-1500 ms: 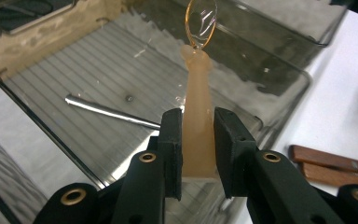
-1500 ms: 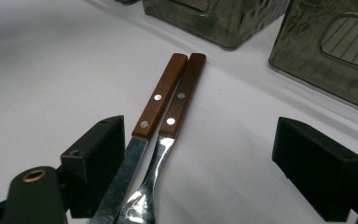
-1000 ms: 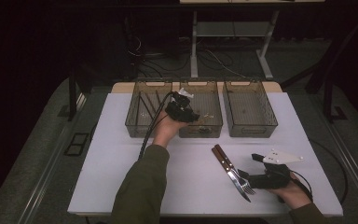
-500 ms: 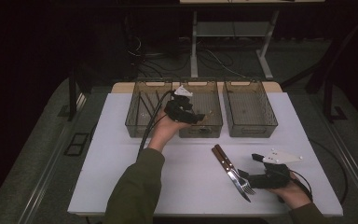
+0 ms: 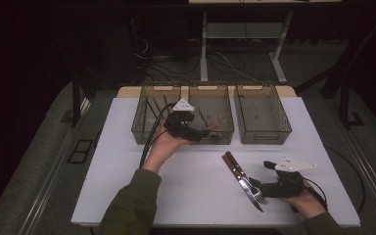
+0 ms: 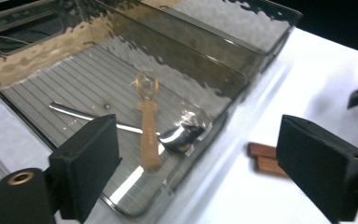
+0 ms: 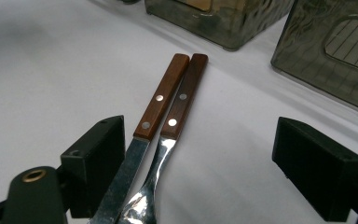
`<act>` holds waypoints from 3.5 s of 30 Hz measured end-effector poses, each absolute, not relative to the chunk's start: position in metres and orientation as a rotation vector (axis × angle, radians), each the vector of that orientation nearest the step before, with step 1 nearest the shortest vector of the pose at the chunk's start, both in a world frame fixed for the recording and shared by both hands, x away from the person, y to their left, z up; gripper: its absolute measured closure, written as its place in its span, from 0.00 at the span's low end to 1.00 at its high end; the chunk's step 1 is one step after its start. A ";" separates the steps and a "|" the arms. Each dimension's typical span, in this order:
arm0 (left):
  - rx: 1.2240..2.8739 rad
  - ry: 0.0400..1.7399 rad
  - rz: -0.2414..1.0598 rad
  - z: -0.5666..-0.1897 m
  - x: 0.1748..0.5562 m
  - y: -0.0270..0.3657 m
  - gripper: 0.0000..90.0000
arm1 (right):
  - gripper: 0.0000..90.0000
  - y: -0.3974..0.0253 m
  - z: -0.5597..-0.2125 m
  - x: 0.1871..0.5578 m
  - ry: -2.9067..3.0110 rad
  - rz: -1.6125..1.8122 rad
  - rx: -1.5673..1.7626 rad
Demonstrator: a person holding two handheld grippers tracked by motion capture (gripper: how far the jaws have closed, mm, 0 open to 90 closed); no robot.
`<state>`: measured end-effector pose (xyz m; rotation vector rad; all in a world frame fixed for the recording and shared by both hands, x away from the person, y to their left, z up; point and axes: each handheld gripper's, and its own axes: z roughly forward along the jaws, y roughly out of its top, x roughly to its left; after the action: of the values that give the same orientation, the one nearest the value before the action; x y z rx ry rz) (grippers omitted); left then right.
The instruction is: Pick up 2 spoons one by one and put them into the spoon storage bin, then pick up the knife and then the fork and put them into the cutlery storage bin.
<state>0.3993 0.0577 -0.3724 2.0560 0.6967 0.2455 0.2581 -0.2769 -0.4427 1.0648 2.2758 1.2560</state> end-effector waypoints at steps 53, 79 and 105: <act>2.053 0.661 0.144 -0.437 0.270 0.162 0.00 | 0.19 -0.285 -0.439 0.256 2.276 1.237 1.102; 2.073 0.640 0.122 -0.441 0.270 0.156 0.01 | 0.87 -0.253 -0.428 0.252 2.606 1.189 0.993; 2.093 0.637 0.118 -0.442 0.270 0.154 0.01 | 0.99 -0.224 -0.442 0.259 2.710 0.980 0.949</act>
<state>0.2701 0.1545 -0.4419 2.0930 0.6373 0.1182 0.2587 -0.2236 -0.4418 0.9495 2.7102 0.9797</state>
